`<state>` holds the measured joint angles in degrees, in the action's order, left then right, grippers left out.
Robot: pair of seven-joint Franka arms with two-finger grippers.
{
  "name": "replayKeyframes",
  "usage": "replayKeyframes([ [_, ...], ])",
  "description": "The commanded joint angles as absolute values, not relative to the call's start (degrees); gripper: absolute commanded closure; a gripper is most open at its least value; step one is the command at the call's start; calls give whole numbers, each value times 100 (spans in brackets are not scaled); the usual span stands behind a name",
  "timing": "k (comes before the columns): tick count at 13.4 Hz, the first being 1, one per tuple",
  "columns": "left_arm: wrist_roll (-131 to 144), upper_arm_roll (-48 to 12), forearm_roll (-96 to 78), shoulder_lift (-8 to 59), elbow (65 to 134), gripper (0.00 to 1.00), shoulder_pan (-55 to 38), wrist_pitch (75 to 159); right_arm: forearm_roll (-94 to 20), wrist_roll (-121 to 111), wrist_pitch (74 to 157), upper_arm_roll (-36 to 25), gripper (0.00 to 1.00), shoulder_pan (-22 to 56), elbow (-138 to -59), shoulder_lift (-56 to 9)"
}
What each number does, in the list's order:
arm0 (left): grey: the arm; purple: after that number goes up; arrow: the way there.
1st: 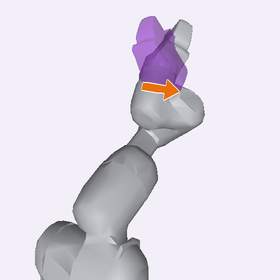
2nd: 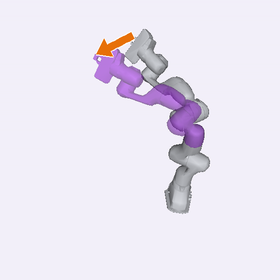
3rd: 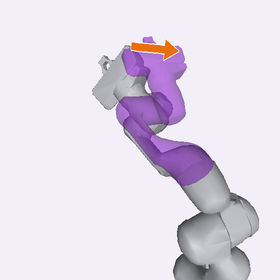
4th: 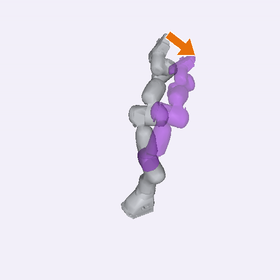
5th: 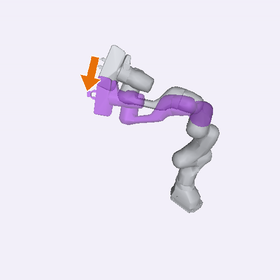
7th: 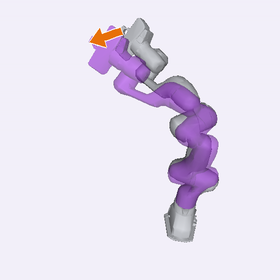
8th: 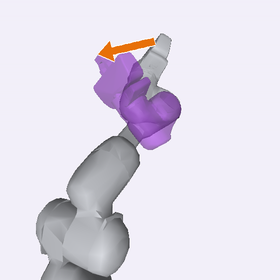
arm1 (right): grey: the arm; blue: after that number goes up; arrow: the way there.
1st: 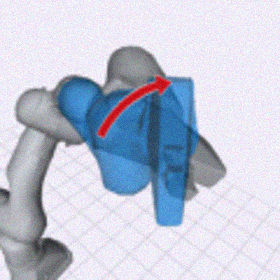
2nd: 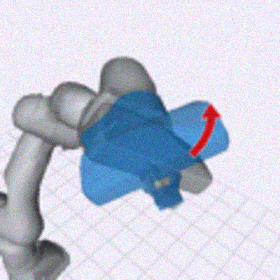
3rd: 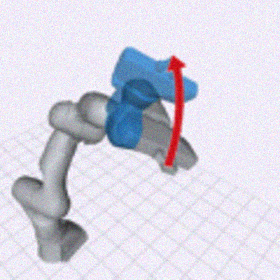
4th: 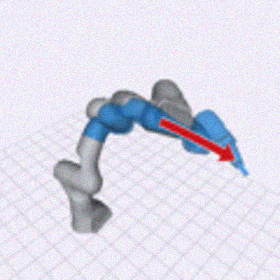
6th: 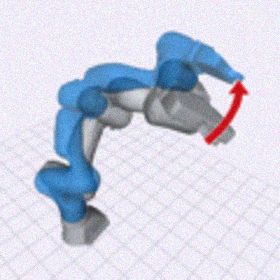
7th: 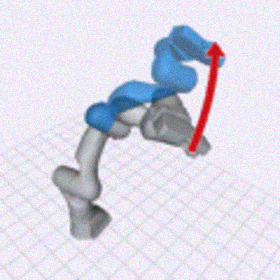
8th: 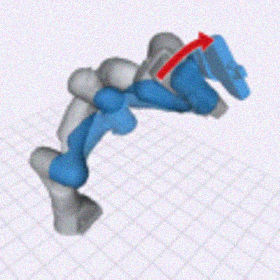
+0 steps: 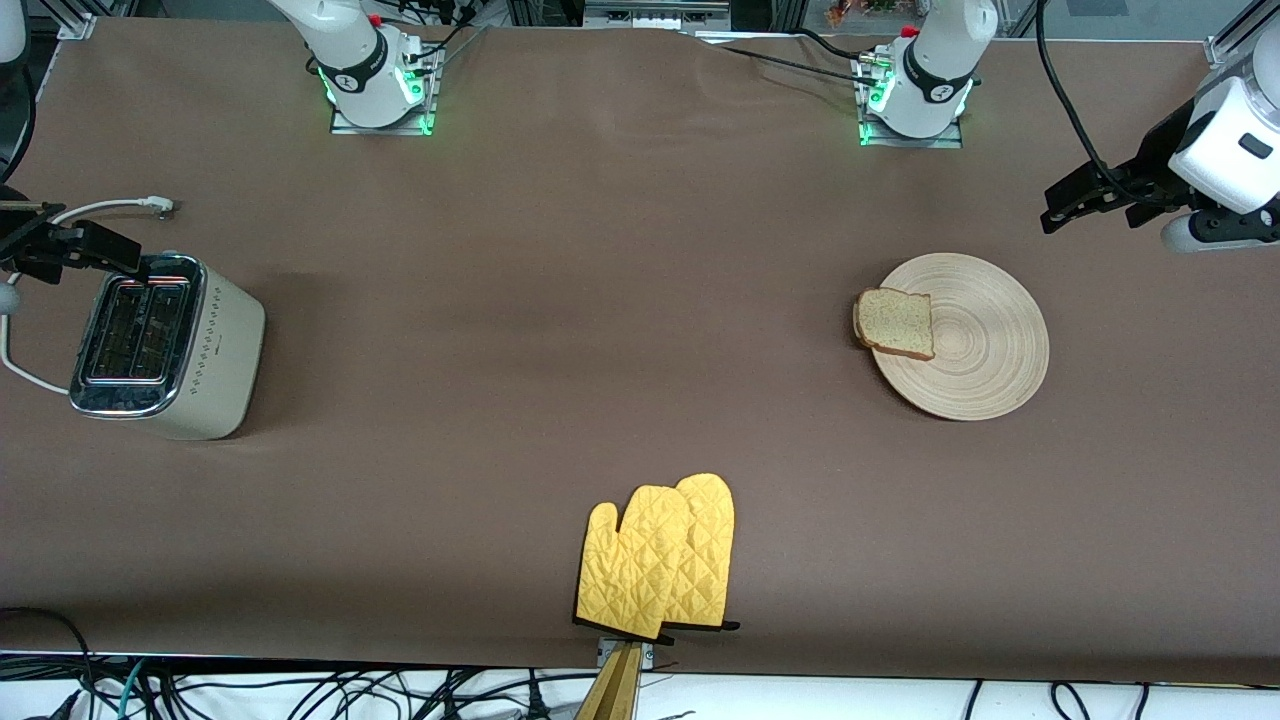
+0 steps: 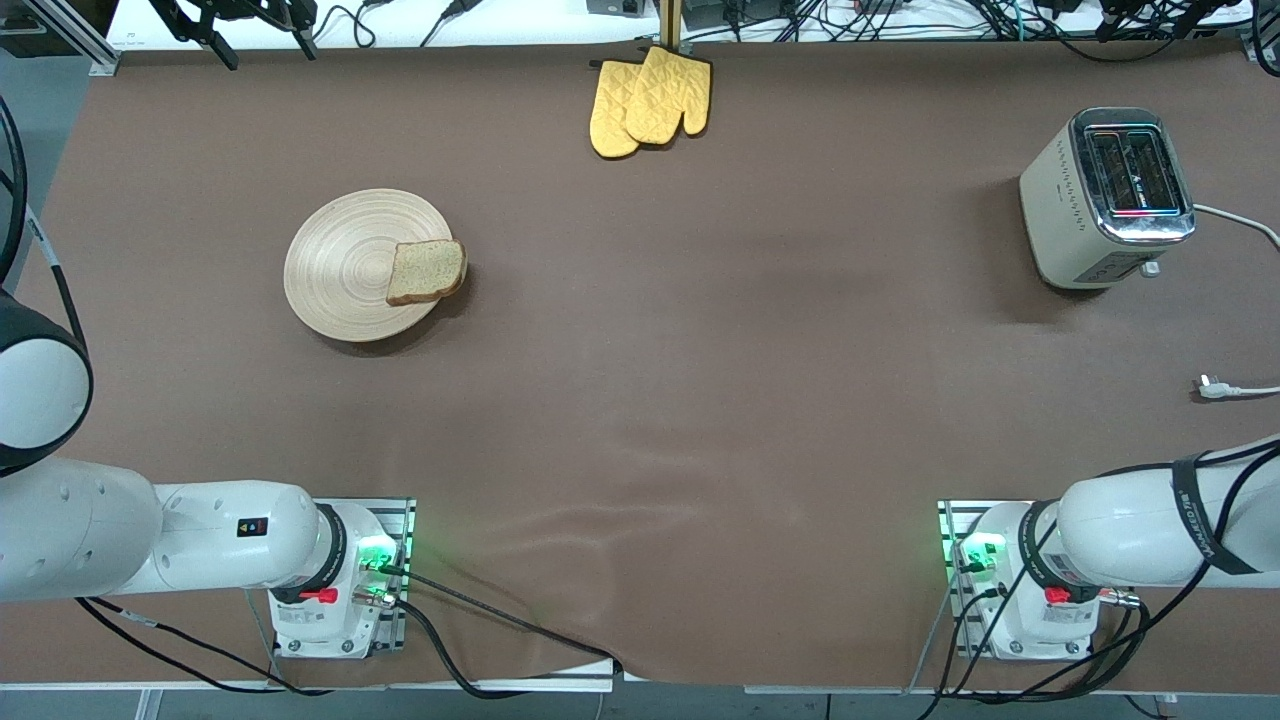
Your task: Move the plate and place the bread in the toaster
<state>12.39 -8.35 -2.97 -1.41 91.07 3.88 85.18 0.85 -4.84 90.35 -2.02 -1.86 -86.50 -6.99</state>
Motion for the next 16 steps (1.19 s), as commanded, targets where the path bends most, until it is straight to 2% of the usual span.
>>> replayKeyframes([
  [1,1345,-835,-114,-18,8877,0,360,8394,97,-448,8912,-176,0,-193,-8517,-738],
  [16,1318,-686,-114,97,8736,0,598,8394,88,-475,8921,-185,0,-237,-8517,-738],
])
